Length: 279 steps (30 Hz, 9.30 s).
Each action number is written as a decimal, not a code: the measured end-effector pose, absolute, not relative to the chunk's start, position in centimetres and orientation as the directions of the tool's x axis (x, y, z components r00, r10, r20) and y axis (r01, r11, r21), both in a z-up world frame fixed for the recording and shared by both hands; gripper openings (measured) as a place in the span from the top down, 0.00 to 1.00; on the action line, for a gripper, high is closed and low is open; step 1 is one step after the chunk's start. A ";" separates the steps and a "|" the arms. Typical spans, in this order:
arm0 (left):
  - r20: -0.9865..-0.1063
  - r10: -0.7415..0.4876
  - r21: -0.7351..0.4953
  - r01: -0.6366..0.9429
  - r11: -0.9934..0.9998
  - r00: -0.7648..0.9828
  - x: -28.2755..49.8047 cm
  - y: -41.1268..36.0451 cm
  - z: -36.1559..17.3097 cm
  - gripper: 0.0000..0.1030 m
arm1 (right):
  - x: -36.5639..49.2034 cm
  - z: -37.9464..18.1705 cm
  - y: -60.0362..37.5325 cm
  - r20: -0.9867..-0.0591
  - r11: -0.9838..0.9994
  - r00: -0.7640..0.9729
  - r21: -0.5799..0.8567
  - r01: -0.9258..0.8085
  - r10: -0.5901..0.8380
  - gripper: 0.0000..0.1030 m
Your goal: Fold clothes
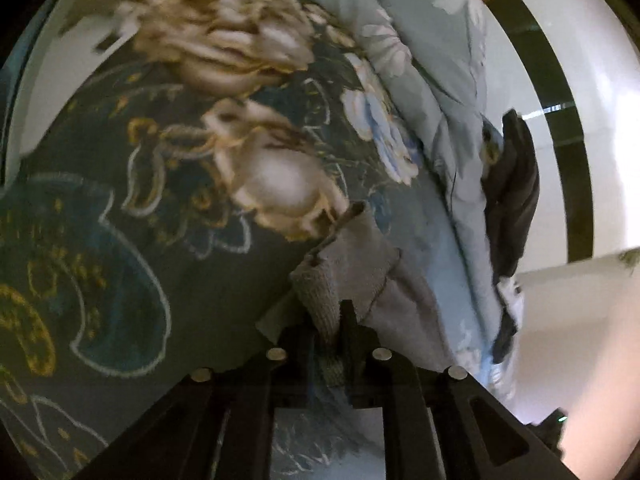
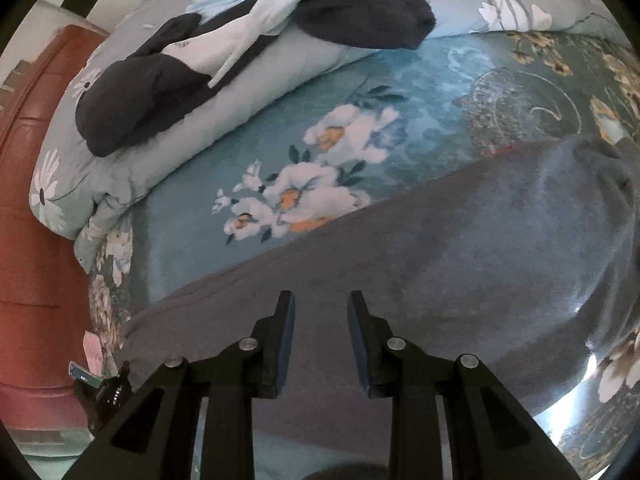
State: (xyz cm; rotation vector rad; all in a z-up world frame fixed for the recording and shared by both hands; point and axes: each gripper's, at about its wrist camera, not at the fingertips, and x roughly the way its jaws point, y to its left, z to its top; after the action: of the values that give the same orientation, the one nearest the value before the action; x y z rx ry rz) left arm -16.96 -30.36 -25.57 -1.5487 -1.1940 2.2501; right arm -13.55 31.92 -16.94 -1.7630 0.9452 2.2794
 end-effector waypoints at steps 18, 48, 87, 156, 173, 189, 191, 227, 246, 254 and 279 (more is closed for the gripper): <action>-0.703 0.507 -0.709 0.429 -0.560 -0.500 -16.6 -29.9 -27.3 0.40 | -3.5 -17.7 46.5 -0.905 -0.664 -0.400 0.388 -0.639 -0.144 0.73; -0.686 0.415 -0.624 0.189 -0.759 -0.598 -17.4 -20.3 -13.9 0.79 | 1.7 -19.0 50.1 -0.836 -0.566 -0.517 0.520 -0.640 -0.184 0.72; -0.899 0.330 -0.294 -0.161 -0.942 -0.290 -8.9 6.5 -16.4 0.44 | -2.3 -18.9 39.5 -0.686 -0.616 -0.542 0.708 -0.346 -0.485 0.65; -0.787 0.576 -0.609 0.131 -0.782 -0.222 -6.8 -9.1 -20.8 0.38 | -6.1 -24.6 35.2 -0.769 -0.655 -0.322 0.639 -0.403 -0.552 0.61; -0.761 0.626 -0.647 0.123 -0.753 -0.169 -9.9 -8.4 -22.7 0.37 | -6.5 -19.4 35.6 -0.744 -0.705 -0.466 0.642 -0.301 -0.479 0.87; -0.773 0.633 -0.632 -0.039 -0.774 -0.037 -12.8 -1.6 -24.9 0.37 | -5.3 -25.2 37.3 -0.773 -0.613 -0.394 0.634 -0.471 -0.497 0.86; -0.774 0.631 -0.629 -0.055 -0.776 -0.048 -12.5 -1.6 -24.9 0.39 | -5.0 -25.7 37.6 -0.761 -0.582 -0.401 0.648 -0.492 -0.510 0.86; -0.753 0.545 -0.604 0.057 -0.795 -0.370 -18.6 -24.4 -19.4 0.88 | -14.8 -22.1 13.0 -0.808 -0.791 -0.137 0.588 -0.168 -0.572 0.86; -0.848 0.450 -0.512 0.209 -0.833 -0.280 -16.1 -28.0 -21.3 0.50 | -13.7 -21.2 13.0 -0.829 -0.815 -0.092 0.560 -0.148 -0.552 0.73; -0.838 0.434 -0.494 0.122 -0.861 -0.330 -11.4 -21.3 -17.3 0.39 | -6.2 -16.9 30.5 -0.795 -0.718 -0.384 0.597 -0.358 -0.469 0.54; -0.858 0.485 -0.507 0.123 -0.853 -0.169 -10.3 -8.7 -21.3 0.39 | -0.6 -26.0 36.6 -0.709 -0.408 -0.501 0.700 -0.586 -0.496 0.45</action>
State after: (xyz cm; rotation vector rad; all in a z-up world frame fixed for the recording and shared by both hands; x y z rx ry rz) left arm -10.26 -8.72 -21.30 -1.8424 -0.7008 2.1154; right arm -0.64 36.65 -26.00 -1.5336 1.6705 2.0775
